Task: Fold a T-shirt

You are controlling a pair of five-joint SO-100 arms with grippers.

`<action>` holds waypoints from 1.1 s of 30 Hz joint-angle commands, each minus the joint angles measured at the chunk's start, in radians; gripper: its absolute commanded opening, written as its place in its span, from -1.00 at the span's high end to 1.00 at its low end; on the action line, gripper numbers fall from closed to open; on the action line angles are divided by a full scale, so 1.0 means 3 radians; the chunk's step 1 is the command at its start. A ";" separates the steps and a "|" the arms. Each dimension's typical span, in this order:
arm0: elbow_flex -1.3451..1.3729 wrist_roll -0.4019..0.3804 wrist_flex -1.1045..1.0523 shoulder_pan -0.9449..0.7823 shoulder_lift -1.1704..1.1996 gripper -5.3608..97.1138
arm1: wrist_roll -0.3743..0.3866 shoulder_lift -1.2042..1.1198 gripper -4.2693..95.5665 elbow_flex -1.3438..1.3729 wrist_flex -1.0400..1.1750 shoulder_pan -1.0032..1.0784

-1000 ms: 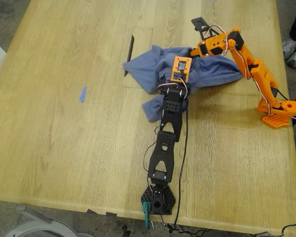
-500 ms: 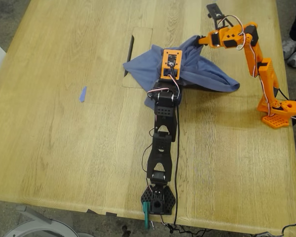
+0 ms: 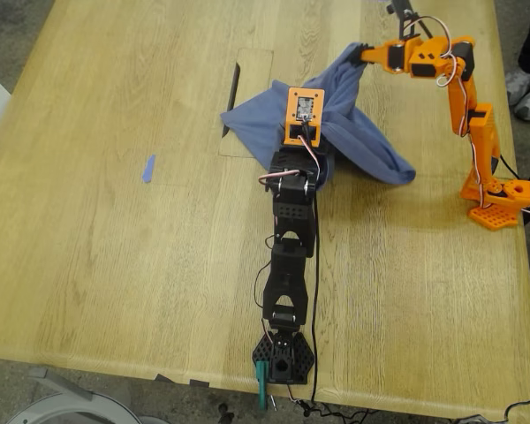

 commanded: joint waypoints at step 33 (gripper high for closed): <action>-0.0051 -0.0010 -0.1544 -0.0297 0.1120 0.90 | -0.0082 0.0680 0.92 -0.0066 -0.1381 0.0159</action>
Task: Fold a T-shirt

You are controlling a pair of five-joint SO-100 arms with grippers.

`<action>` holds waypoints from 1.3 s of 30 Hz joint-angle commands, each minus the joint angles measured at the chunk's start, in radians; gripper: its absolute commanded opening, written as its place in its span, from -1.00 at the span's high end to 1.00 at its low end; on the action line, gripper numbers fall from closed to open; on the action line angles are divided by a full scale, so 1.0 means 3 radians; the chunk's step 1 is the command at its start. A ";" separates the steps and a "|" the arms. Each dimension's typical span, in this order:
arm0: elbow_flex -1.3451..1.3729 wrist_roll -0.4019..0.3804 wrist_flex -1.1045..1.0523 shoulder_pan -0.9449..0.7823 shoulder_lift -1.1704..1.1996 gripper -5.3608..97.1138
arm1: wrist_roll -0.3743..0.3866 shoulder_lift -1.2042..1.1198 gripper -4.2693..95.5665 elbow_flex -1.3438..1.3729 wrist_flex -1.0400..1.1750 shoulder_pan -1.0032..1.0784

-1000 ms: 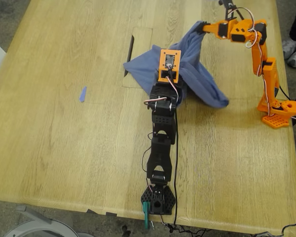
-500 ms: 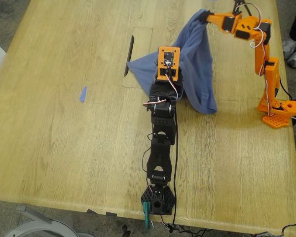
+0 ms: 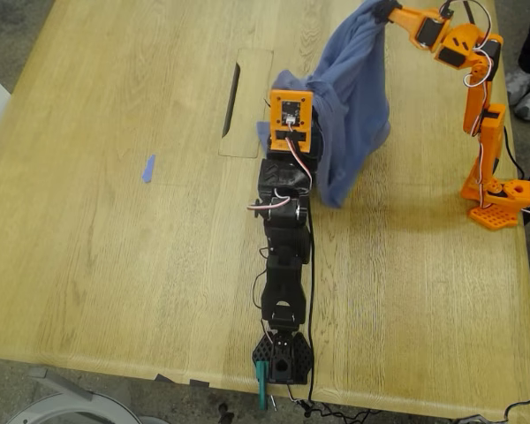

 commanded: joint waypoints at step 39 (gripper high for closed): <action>-0.0143 0.0031 -0.1611 0.1652 0.0394 0.90 | -0.0077 0.0833 0.92 -0.0066 -0.0977 -0.0348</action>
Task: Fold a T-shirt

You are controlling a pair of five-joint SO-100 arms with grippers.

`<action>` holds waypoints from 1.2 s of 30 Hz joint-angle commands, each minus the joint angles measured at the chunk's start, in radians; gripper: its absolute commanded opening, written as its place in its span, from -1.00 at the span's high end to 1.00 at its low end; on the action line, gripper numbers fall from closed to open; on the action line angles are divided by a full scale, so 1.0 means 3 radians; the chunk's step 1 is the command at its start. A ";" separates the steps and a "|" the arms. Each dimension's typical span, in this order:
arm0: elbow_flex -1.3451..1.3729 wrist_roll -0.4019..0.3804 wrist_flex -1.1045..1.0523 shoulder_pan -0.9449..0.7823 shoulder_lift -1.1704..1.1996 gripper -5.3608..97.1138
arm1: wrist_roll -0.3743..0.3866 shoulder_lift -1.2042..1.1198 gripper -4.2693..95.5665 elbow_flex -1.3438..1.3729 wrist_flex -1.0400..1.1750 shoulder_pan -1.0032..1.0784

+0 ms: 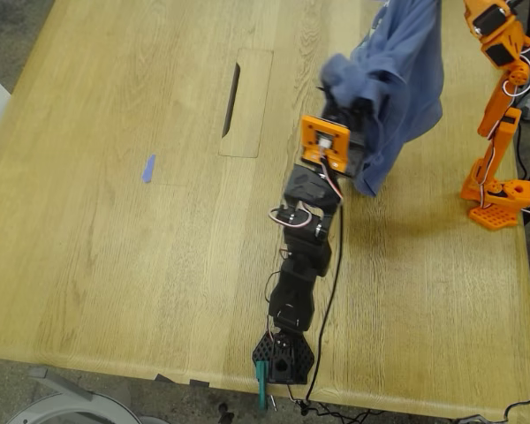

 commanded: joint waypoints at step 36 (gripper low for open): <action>-0.0153 -0.0266 0.1590 0.1125 -0.0215 0.90 | 0.0036 0.0854 0.92 -0.0056 0.2040 -0.0685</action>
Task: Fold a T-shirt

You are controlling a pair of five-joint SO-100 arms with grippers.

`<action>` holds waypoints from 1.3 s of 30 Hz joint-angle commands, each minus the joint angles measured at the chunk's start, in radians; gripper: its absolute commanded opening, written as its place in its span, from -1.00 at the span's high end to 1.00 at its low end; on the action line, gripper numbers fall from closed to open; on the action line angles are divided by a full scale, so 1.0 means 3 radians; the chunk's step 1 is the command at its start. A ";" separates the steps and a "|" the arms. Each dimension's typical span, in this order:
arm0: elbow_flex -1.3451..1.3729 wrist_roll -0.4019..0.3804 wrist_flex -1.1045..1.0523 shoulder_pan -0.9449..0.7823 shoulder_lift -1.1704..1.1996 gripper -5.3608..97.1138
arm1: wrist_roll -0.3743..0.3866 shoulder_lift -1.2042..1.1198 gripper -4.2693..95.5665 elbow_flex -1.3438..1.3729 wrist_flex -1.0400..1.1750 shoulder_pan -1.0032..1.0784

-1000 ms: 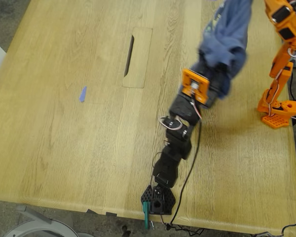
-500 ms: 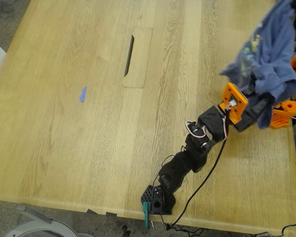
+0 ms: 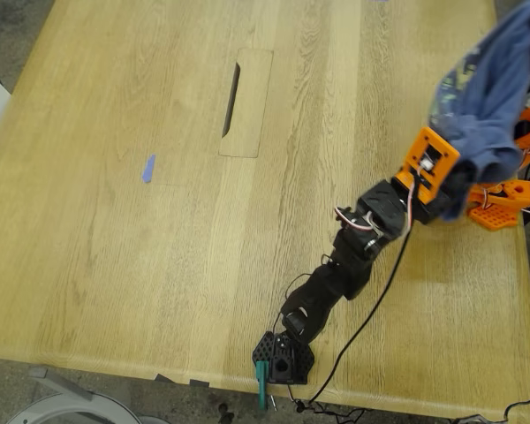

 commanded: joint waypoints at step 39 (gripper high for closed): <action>0.5727 -0.0066 -0.0251 -0.1902 0.3855 0.90 | 0.0056 -0.1549 0.92 -0.0051 0.0854 0.0470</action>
